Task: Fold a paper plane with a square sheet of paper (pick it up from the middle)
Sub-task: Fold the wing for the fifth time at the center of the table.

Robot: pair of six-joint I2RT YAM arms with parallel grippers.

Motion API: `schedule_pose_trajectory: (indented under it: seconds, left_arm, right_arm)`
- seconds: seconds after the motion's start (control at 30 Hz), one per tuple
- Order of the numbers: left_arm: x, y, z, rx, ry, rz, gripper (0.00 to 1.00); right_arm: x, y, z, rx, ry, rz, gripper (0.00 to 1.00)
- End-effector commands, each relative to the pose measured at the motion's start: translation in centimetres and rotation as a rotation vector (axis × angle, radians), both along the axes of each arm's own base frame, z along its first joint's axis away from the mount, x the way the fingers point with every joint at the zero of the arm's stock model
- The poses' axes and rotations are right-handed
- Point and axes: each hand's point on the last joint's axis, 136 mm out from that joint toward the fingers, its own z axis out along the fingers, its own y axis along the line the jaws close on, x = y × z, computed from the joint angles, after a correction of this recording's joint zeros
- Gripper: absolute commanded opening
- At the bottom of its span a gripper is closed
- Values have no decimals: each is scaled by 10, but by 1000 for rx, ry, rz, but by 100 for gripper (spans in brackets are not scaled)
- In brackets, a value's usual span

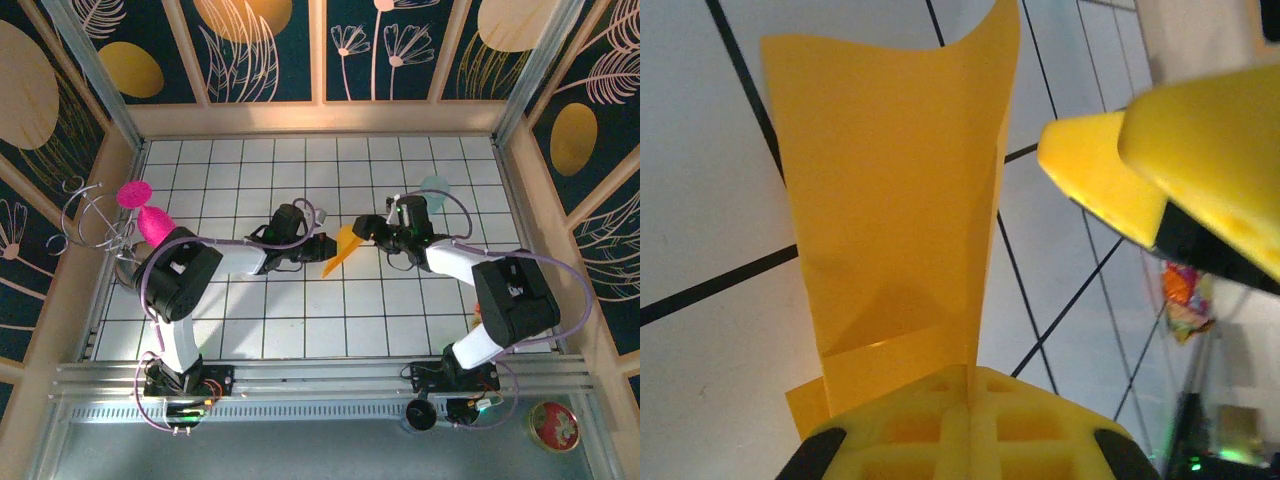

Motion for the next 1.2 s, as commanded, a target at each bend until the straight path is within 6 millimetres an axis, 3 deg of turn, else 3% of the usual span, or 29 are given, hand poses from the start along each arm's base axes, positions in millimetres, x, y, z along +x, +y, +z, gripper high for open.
schedule_pose_trajectory:
  seconds: [0.0,0.13,0.5,1.17]
  left_arm:
    - [0,-7,7,-125,133,22,0]
    - [0,-8,8,-192,206,47,0]
    - [-2,1,-16,-189,323,118,0]
    - [-8,14,-45,-167,381,182,0]
  right_arm:
    - [-5,12,-6,-8,-30,78,68]
    - [-3,15,-15,-47,-17,87,69]
    - [8,16,-35,-92,45,72,71]
    - [-3,14,-79,-200,136,90,65]
